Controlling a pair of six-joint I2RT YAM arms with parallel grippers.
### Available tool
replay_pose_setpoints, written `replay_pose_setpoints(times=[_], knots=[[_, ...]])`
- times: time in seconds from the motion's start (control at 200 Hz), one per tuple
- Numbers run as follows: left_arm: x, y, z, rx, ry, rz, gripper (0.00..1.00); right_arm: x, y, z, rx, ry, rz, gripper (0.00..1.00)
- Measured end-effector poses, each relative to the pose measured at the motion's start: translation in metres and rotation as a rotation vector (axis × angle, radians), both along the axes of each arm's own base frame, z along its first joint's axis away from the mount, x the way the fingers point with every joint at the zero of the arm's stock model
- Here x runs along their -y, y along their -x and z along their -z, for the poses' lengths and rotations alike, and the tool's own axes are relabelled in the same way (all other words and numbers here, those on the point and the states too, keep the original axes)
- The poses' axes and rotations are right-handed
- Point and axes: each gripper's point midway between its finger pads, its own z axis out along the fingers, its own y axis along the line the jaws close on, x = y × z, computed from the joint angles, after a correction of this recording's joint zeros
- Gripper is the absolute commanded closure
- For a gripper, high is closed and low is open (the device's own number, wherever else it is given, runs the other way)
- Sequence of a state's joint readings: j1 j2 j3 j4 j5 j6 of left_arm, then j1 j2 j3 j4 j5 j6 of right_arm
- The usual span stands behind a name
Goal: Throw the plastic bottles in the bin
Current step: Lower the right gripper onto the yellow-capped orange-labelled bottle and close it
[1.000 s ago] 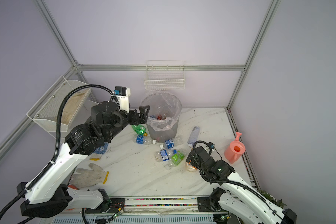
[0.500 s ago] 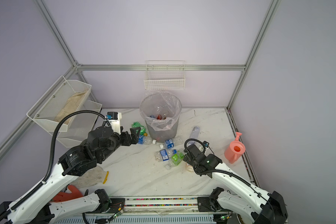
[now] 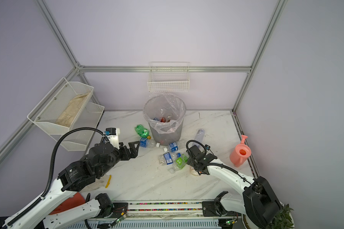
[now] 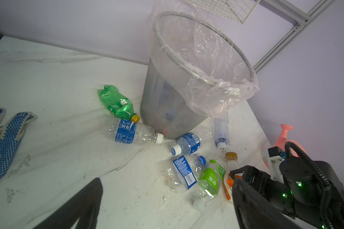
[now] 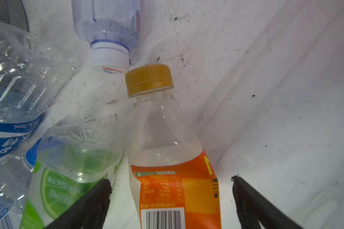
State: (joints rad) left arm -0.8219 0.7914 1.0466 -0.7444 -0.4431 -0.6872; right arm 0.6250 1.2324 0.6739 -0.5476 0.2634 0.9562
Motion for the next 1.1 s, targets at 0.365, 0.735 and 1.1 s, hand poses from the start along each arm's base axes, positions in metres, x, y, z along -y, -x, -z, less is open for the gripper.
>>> replay_pose_setpoints(times=[0.365,0.735,1.1], knots=[[-0.009,0.01,0.025,-0.048,0.016,-0.02,0.0,0.004,0.001,0.025,-0.039,-0.016,-0.002,0.03],[-0.012,0.015,0.042,-0.084,0.028,-0.023,0.0,0.002,-0.003,0.03,-0.047,-0.012,-0.021,0.03],[-0.017,0.02,0.044,-0.091,0.051,-0.034,0.0,-0.002,-0.005,0.033,-0.05,-0.023,-0.037,0.3]])
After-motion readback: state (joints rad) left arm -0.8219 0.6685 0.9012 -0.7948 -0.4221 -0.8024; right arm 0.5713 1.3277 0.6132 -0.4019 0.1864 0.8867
